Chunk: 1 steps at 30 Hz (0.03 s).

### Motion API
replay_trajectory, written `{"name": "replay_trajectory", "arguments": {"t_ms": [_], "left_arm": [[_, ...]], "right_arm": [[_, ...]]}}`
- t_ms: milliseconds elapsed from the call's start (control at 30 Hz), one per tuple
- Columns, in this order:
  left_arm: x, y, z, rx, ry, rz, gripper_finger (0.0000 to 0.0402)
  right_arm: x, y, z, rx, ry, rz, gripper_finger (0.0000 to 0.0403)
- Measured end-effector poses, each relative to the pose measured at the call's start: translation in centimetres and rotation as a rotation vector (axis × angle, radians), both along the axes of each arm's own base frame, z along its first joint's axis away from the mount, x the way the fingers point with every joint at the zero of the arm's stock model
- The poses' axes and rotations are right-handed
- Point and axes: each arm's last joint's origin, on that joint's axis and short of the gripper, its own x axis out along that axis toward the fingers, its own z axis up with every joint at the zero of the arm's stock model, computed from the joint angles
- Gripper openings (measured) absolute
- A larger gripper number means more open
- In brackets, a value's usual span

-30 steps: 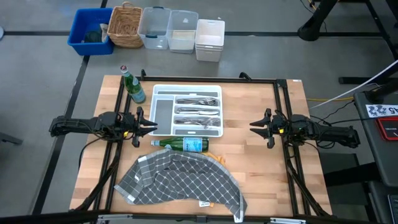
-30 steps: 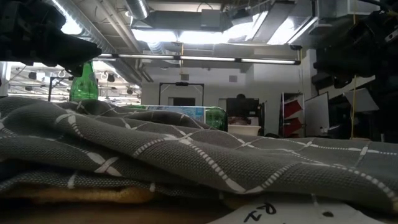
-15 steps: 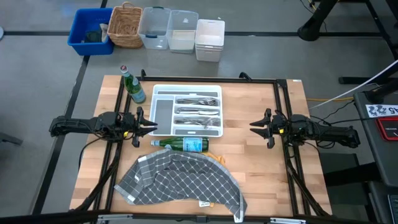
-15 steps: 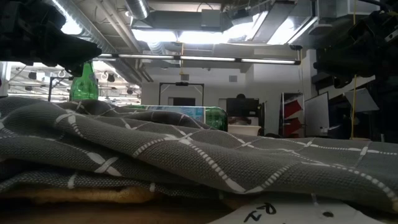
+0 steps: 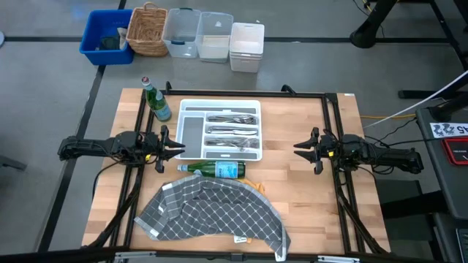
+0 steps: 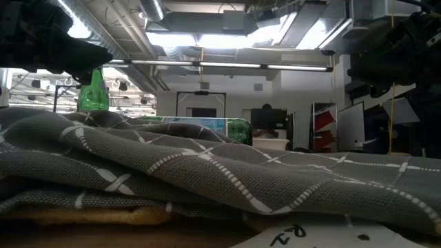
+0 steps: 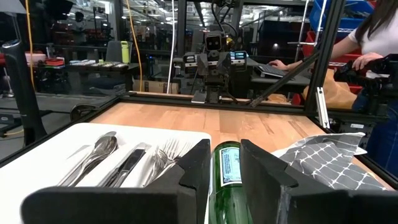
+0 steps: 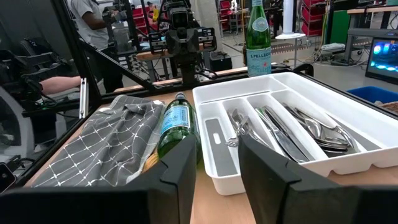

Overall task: Sort silverware
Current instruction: Return to Home Position

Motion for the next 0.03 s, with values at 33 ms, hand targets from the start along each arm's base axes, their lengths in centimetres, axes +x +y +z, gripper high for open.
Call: {"name": "replay_trajectory", "arguments": {"t_ms": [33], "left_arm": [[0.0, 0.0, 0.0, 0.0, 0.0, 0.0, 0.0074]], "right_arm": [[0.0, 0.0, 0.0, 0.0, 0.0, 0.0, 0.0122]]}}
